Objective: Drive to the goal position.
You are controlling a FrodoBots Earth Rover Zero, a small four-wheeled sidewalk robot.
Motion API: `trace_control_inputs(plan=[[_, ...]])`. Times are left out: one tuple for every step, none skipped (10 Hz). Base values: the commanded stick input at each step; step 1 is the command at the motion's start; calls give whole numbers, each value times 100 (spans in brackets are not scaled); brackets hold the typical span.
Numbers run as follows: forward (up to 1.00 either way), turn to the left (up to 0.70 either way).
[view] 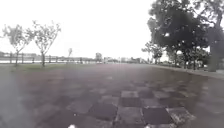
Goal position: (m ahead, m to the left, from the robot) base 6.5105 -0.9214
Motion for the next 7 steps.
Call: trace_control_inputs(plan=[[100,0],[100,0],[100,0],[100,0],[100,0],[100,0],[100,0]])
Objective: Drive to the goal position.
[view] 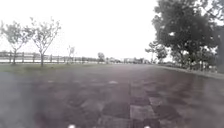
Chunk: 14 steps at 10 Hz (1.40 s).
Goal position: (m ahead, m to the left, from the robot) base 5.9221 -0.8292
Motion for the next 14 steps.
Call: trace_control_inputs(plan=[[100,0],[100,0],[100,0],[100,0],[100,0],[100,0],[100,0],[100,0],[100,0],[100,0],[100,0],[100,0],[100,0],[100,0]])
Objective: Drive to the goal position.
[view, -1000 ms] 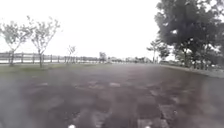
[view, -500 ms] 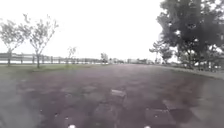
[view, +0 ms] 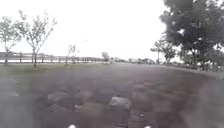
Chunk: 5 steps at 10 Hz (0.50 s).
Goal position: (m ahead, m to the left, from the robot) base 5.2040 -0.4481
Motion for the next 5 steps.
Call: trace_control_inputs(plan=[[100,0],[100,0],[100,0],[100,0],[100,0]])
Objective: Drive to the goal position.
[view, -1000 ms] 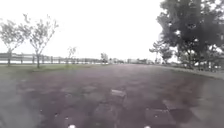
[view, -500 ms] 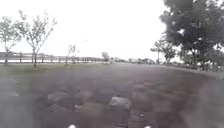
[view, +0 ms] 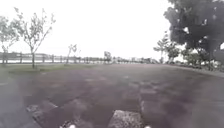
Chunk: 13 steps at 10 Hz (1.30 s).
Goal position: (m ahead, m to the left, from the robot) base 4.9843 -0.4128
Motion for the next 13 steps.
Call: trace_control_inputs(plan=[[100,0],[100,0],[100,0],[100,0],[100,0],[100,0],[100,0],[100,0],[100,0],[100,-5],[100,-19],[100,-33],[100,-40]])
